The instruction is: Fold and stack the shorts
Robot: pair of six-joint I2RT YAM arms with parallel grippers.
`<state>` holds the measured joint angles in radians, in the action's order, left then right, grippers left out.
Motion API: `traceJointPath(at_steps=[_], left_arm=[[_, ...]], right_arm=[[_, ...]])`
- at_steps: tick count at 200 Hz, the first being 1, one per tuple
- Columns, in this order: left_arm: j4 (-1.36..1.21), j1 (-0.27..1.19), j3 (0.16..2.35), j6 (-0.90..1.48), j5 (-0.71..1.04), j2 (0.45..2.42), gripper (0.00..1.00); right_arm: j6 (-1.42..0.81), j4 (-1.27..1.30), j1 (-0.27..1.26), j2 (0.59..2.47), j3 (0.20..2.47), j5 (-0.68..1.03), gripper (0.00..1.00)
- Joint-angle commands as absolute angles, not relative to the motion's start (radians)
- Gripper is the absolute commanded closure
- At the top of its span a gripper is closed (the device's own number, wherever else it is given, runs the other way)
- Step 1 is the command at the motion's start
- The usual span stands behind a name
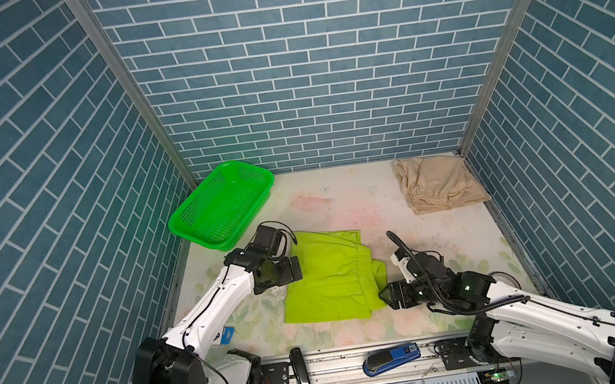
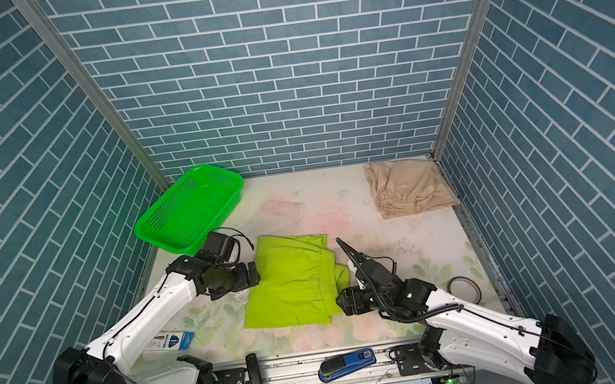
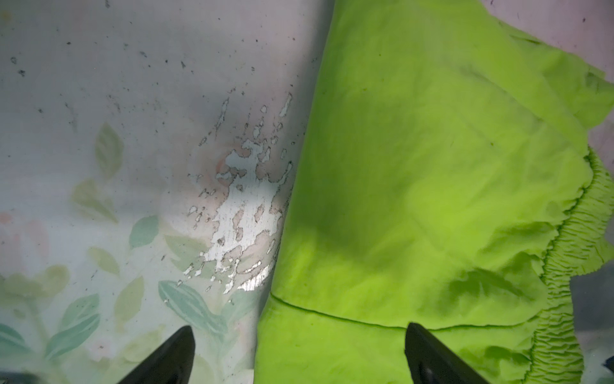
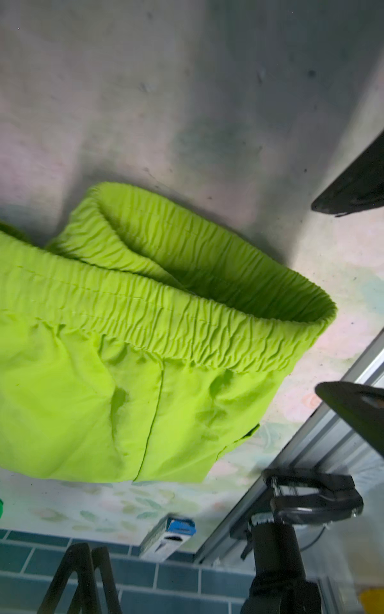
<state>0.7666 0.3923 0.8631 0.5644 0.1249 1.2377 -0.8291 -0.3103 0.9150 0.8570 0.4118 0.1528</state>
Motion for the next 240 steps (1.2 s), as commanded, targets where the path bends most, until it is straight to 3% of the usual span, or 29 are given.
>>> traceJointPath(at_steps=[1,42,114,176,218,240], left_arm=[[0.723,0.375,0.847,0.545,0.166,1.229,0.0],[0.703,0.365,0.825,0.54,0.185,1.246,0.0],[0.691,0.344,0.811,0.526,0.222,1.263,0.0],[0.685,0.344,0.794,0.523,0.233,1.262,0.0],[0.692,0.336,0.788,0.514,0.229,1.246,0.0],[0.699,0.334,0.789,0.506,0.221,1.249,0.0]], right_arm=[[-1.048,-0.151,0.914,0.792,0.335,0.243,0.17],[-1.142,0.077,0.913,0.823,0.244,0.271,0.15],[-1.242,0.202,0.868,0.918,0.172,0.323,0.1],[-1.226,0.405,0.819,1.13,0.184,0.383,0.1],[-1.185,0.509,0.785,1.26,0.202,0.391,0.13],[-1.175,0.578,0.782,1.353,0.231,0.411,0.22]])
